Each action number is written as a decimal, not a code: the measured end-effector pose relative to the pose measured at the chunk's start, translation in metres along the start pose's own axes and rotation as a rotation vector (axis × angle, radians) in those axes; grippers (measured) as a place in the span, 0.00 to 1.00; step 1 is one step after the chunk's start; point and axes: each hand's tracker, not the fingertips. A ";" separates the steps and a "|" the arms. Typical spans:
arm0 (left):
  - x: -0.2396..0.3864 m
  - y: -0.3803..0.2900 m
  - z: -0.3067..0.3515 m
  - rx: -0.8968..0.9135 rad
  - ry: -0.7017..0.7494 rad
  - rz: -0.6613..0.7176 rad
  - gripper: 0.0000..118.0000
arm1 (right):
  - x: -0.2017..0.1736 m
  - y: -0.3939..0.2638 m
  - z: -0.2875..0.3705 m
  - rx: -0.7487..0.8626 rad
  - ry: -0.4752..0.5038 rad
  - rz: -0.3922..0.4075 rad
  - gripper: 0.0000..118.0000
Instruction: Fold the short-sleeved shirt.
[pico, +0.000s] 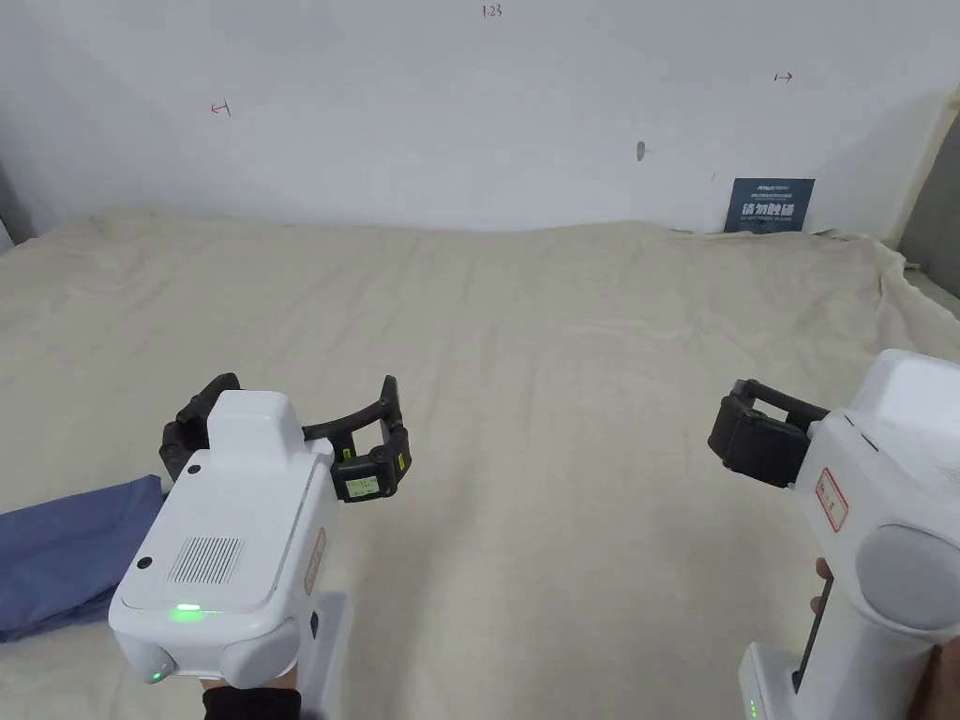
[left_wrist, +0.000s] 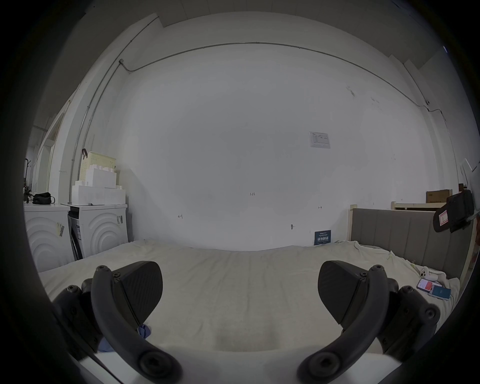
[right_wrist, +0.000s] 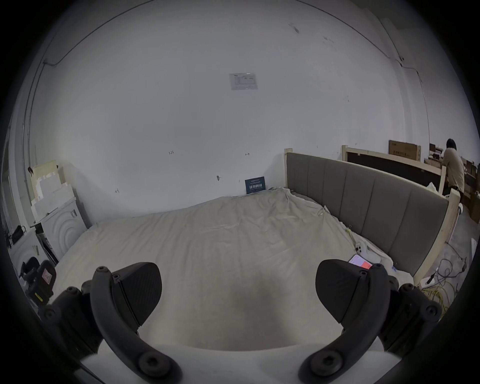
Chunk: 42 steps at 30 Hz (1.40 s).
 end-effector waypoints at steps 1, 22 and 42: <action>0.000 0.000 0.000 0.000 0.001 0.002 1.00 | 0.001 0.000 -0.002 -0.012 0.002 0.008 0.99; 0.001 0.001 0.001 0.015 0.012 -0.007 1.00 | -0.010 -0.027 -0.002 0.353 0.120 0.165 1.00; -0.001 -0.001 -0.001 0.015 0.016 -0.007 1.00 | -0.009 -0.025 -0.004 0.361 0.132 0.168 1.00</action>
